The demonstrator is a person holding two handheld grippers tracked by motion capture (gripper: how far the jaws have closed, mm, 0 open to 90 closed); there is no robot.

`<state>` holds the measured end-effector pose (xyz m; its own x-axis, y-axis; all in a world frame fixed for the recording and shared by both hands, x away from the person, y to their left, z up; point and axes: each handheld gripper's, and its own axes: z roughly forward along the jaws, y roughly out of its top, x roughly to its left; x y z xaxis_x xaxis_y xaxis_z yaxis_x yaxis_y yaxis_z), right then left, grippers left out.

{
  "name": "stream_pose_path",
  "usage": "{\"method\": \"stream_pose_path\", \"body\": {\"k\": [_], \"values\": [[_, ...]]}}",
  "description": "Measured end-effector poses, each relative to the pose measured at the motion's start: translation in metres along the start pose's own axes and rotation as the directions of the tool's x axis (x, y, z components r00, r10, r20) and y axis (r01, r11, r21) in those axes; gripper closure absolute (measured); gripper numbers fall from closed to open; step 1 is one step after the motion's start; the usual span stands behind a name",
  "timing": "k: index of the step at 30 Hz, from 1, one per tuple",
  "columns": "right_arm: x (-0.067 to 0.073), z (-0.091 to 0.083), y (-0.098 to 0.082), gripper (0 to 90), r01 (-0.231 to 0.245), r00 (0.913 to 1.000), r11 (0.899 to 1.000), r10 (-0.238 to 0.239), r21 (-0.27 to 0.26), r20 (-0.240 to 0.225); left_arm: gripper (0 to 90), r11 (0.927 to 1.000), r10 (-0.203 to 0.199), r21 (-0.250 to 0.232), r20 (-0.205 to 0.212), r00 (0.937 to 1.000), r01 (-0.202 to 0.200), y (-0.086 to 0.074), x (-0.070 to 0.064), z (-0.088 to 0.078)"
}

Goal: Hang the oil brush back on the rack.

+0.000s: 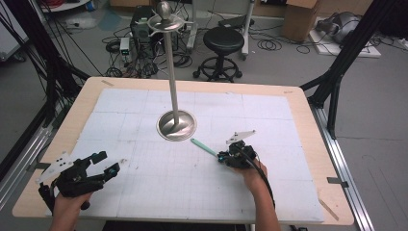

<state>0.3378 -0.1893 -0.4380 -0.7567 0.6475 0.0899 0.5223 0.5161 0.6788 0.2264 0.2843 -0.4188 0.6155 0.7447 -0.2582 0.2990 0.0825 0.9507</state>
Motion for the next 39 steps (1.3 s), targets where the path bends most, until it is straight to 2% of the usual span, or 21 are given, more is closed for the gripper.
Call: {"method": "stream_pose_path", "body": {"k": [4,13,22,25,28,29,30,31,32,33,34,35,39], "values": [[0.002,-0.002,-0.001,83.2,-0.019,0.9998,1.000,0.019,0.004,-0.010,22.6,1.0000,0.001,0.001,0.002,1.0000,-0.001,0.000,0.000,0.000],[0.006,-0.013,-0.002,83.3,-0.068,0.9969,0.997,0.067,-0.032,-0.043,22.7,1.0000,0.004,0.002,0.004,1.0000,-0.004,0.000,-0.001,0.001],[0.011,-0.023,-0.004,83.3,-0.103,0.9907,0.990,0.094,-0.100,-0.099,22.9,1.0000,0.002,0.002,0.013,0.9999,-0.002,0.000,-0.002,0.002],[0.016,-0.027,-0.004,83.3,-0.110,0.9870,0.984,0.091,-0.140,-0.132,23.3,1.0000,-0.002,0.001,0.036,0.9993,0.002,0.000,-0.004,0.003],[0.022,-0.031,-0.004,83.2,-0.103,0.9823,0.977,0.071,-0.184,-0.173,23.7,1.0000,-0.005,-0.007,0.080,0.9968,0.006,0.001,-0.006,0.005],[0.027,-0.034,-0.003,83.2,-0.099,0.9779,0.972,0.055,-0.215,-0.202,23.7,0.9997,-0.014,-0.019,0.142,0.9897,0.017,0.003,-0.008,0.006],[0.027,-0.034,-0.003,83.2,-0.099,0.9779,0.972,0.055,-0.215,-0.202,23.8,0.9997,-0.014,-0.019,0.142,0.9897,0.017,0.003,-0.008,0.006],[0.033,-0.037,-0.002,83.1,-0.094,0.9718,0.964,0.034,-0.250,-0.234,23.8,0.9992,-0.023,-0.027,0.178,0.9838,0.028,0.004,-0.010,0.007],[0.033,-0.037,-0.002,83.1,-0.094,0.9718,0.964,0.034,-0.250,-0.234,23.7,0.9990,-0.027,-0.029,0.209,0.9777,0.033,0.005,-0.012,0.008],[0.035,-0.038,-0.002,83.1,-0.094,0.9682,0.959,0.026,-0.267,-0.249,23.7,0.9988,-0.029,-0.031,0.236,0.9714,0.038,0.005,-0.014,0.009],[0.040,-0.041,0.000,83.1,-0.093,0.9607,0.949,0.006,-0.300,-0.278,22.9,0.9985,-0.038,-0.026,0.274,0.9611,0.047,0.006,-0.018,0.013],[0.043,-0.042,0.001,83.1,-0.091,0.9574,0.945,-0.004,-0.314,-0.289,22.4,0.9985,-0.038,-0.026,0.274,0.9611,0.047,0.006,-0.018,0.013],[0.054,-0.044,0.005,83.0,-0.077,0.9432,0.931,-0.048,-0.357,-0.329,23.2,0.9966,-0.057,-0.037,0.340,0.9388,0.074,0.010,-0.023,0.020]]}}
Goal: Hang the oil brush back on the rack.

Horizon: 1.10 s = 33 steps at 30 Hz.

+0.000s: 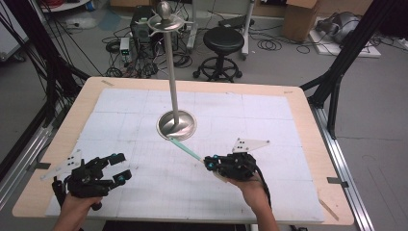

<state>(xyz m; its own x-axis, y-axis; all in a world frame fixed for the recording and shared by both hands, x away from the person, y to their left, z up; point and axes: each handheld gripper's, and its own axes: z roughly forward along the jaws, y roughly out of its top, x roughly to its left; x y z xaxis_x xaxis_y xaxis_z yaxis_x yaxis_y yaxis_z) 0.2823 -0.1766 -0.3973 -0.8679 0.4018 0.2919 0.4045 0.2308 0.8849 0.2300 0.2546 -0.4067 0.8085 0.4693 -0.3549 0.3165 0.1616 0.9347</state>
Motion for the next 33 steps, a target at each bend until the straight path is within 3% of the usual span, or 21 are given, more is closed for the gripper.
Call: {"method": "stream_pose_path", "body": {"k": [1,7,11,14,17,25,27,29,33], "values": [[0.000,0.000,0.000,83.0,0.000,1.0000,1.000,0.000,0.000,0.000,23.2,1.0000,-0.004,0.004,0.011,0.9999,0.003,0.001,0.000,0.002],[0.016,0.009,0.007,83.0,0.024,0.9944,0.998,-0.029,-0.053,-0.102,31.6,0.9995,-0.024,0.022,0.077,0.9968,0.023,0.004,-0.001,0.013],[0.021,0.012,0.010,83.0,0.026,0.9902,0.997,-0.035,-0.066,-0.135,33.3,0.9996,-0.027,0.014,0.123,0.9921,0.026,0.009,-0.004,0.024],[0.028,0.014,0.012,82.9,0.029,0.9824,0.995,-0.046,-0.096,-0.181,34.9,0.9994,-0.033,0.016,0.148,0.9884,0.031,0.014,-0.008,0.035],[0.031,0.014,0.014,82.9,0.033,0.9768,0.993,-0.056,-0.111,-0.207,37.0,0.9993,-0.035,0.021,0.193,0.9806,0.031,0.021,-0.016,0.049],[0.036,0.011,0.014,82.9,0.037,0.9679,0.991,-0.068,-0.130,-0.242,40.1,0.9992,-0.031,0.032,0.232,0.9721,0.024,0.032,-0.026,0.071],[0.038,0.011,0.014,82.9,0.038,0.9667,0.991,-0.069,-0.131,-0.246,43.0,0.9990,-0.037,0.033,0.243,0.9694,0.030,0.033,-0.027,0.075],[0.038,0.011,0.014,82.9,0.040,0.9658,0.990,-0.072,-0.132,-0.249,47.8,0.9985,-0.045,0.042,0.237,0.9704,0.036,0.034,-0.029,0.078],[0.037,0.011,0.014,82.8,0.035,0.9655,0.991,-0.068,-0.133,-0.251,56.4,0.9992,-0.027,0.035,0.246,0.9689,0.020,0.037,-0.033,0.080]]}}
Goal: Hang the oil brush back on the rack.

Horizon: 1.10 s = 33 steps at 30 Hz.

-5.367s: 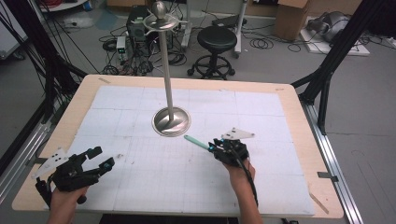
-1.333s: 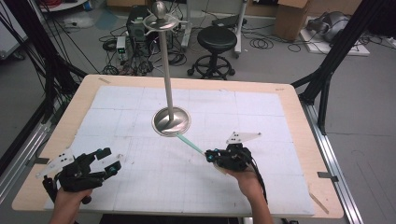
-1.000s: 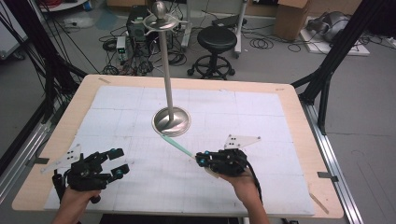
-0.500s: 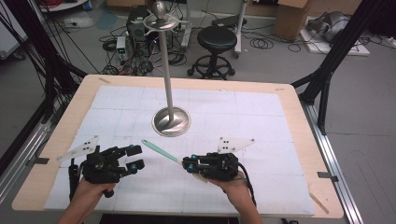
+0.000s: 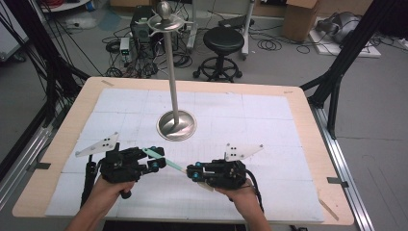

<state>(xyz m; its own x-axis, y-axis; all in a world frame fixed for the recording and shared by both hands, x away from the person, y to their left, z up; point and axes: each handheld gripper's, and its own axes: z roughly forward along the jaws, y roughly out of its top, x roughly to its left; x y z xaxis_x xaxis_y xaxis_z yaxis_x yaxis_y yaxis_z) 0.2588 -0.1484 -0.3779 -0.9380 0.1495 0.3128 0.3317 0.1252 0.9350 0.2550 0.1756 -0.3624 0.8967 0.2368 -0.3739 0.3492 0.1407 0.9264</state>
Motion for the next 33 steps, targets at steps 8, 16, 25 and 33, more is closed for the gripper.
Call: {"method": "stream_pose_path", "body": {"k": [8,16,25,33], "values": [[0.000,0.001,0.000,82.5,0.003,0.9999,1.000,-0.003,0.003,-0.011,72.2,0.9999,0.003,-0.010,0.008,1.0000,-0.003,0.002,0.000,-0.001],[-0.001,0.005,-0.001,81.7,0.009,1.0000,1.000,-0.009,0.025,0.002,76.3,1.0000,-0.007,-0.001,0.011,0.9999,0.007,0.005,-0.005,0.000],[0.008,0.009,0.006,64.6,0.064,0.9890,0.997,-0.070,0.048,0.130,76.8,0.9988,0.034,0.037,-0.074,0.9967,-0.032,0.015,-0.014,0.002],[0.028,0.028,0.019,60.0,0.207,0.9376,0.968,-0.238,0.144,0.254,76.8,0.9952,0.069,0.079,-0.162,0.9844,-0.057,0.017,-0.020,0.007]]}}
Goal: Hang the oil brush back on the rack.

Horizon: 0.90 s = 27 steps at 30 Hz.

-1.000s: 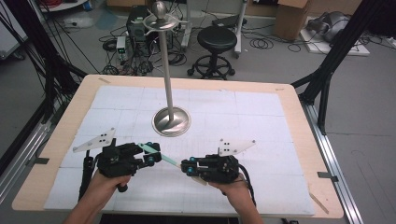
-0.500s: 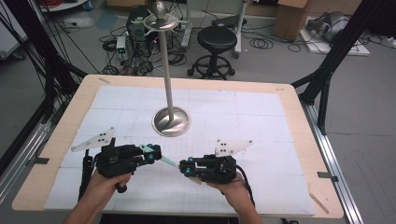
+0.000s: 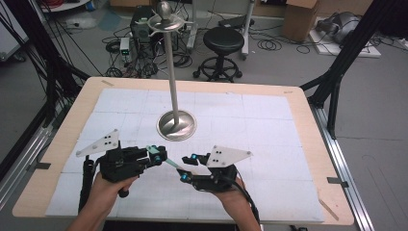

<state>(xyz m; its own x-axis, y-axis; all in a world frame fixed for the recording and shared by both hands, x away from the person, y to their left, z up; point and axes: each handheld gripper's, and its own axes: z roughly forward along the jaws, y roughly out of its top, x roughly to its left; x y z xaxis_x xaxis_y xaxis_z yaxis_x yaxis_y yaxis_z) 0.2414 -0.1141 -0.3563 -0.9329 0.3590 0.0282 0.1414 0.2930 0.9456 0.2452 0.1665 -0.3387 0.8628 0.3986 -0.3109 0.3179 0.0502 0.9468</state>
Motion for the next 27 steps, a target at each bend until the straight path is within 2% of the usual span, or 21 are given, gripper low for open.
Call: {"method": "stream_pose_path", "body": {"k": [4,8,9,16,18,20,21,24,27], "values": [[0.007,0.011,0.005,64.2,0.059,0.9966,0.997,-0.061,0.043,0.055,76.8,1.0000,0.004,0.004,-0.023,0.9997,-0.004,0.003,-0.004,0.002],[0.009,0.015,0.006,69.6,0.070,0.9935,0.995,-0.076,0.071,0.085,76.9,1.0000,0.005,0.006,-0.033,0.9994,-0.005,0.006,-0.008,0.005],[0.009,0.017,0.006,76.9,0.085,0.9911,0.993,-0.093,0.087,0.095,76.9,1.0000,0.005,0.006,-0.034,0.9994,-0.004,0.006,-0.009,0.006],[0.013,0.017,0.006,81.2,0.093,0.9912,0.992,-0.100,0.082,0.086,76.4,1.0000,0.003,-0.005,-0.022,0.9998,-0.003,0.007,-0.010,0.008],[0.013,0.017,0.006,81.7,0.093,0.9932,0.993,-0.098,0.079,0.063,75.3,0.9998,0.006,-0.018,0.005,1.0000,-0.005,0.007,-0.010,0.007],[0.013,0.017,0.006,81.9,0.088,0.9952,0.993,-0.091,0.074,0.036,64.2,0.9991,-0.014,-0.039,0.057,0.9983,0.016,0.009,-0.008,0.006],[0.013,0.017,0.006,82.0,0.079,0.9967,0.995,-0.080,0.068,0.017,60.1,0.9983,-0.011,-0.057,0.077,0.9970,0.015,0.010,-0.007,0.004],[0.011,0.015,0.004,82.0,0.068,0.9968,0.997,-0.066,0.042,-0.045,53.5,0.9955,0.006,-0.095,0.129,0.9917,0.006,0.012,-0.004,-0.002],[0.010,0.015,0.004,81.9,0.052,0.9895,0.999,-0.049,0.017,-0.136,52.1,0.9943,0.018,-0.107,0.188,0.9819,0.002,0.014,-0.002,-0.006]]}}
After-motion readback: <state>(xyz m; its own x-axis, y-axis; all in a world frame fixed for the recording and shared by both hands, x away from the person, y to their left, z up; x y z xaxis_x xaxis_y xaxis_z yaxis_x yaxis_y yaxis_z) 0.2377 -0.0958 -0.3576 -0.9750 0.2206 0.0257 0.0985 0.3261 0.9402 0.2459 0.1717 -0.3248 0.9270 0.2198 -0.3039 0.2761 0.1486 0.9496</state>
